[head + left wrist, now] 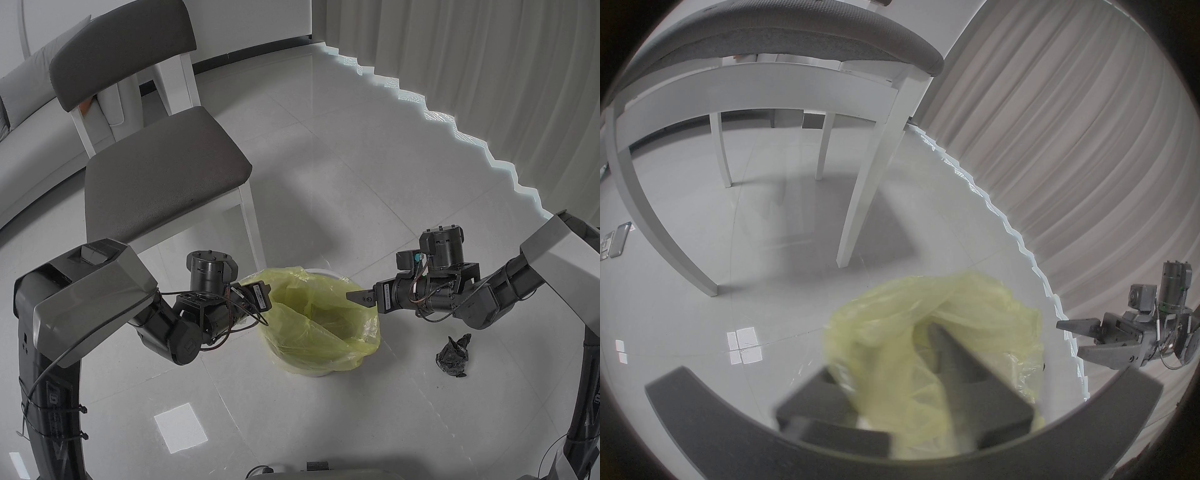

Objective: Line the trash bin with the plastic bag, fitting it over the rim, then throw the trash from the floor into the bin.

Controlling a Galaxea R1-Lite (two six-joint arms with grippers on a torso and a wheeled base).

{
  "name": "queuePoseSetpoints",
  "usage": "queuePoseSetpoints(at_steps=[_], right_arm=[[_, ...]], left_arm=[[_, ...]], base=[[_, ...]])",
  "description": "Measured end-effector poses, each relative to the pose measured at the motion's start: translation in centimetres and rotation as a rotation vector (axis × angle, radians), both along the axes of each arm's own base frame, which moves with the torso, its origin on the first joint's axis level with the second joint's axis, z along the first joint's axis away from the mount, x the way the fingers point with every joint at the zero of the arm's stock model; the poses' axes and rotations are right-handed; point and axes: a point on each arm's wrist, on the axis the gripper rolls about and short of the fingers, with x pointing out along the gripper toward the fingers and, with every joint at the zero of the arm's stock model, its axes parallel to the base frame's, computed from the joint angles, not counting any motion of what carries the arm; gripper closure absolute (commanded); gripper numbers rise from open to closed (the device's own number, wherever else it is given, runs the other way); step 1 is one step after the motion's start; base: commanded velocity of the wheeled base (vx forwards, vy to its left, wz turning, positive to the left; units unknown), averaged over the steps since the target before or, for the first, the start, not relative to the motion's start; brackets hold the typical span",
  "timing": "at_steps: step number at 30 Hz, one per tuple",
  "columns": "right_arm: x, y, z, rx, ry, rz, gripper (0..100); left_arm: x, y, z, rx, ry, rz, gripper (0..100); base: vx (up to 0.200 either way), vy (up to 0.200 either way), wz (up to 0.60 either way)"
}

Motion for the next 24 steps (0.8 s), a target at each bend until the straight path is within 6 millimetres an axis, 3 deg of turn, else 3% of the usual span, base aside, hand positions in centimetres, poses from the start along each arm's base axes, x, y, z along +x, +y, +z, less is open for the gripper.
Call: queuePoseSetpoints(at_steps=[14, 24], right_arm=[[2.9, 1.9, 0.4, -0.126, -0.098, 0.103, 0], [4.0, 4.7, -1.5, -0.229, -0.188, 0.224, 0]], left_arm=[[-1.4, 1.6, 0.6, 0.030, 0.008, 0.027, 0], [-2.1, 2.6, 2.5, 0.027, -0.027, 0.050, 0]], base=[[0.000, 0.000, 0.00], [0.000, 0.000, 0.00]])
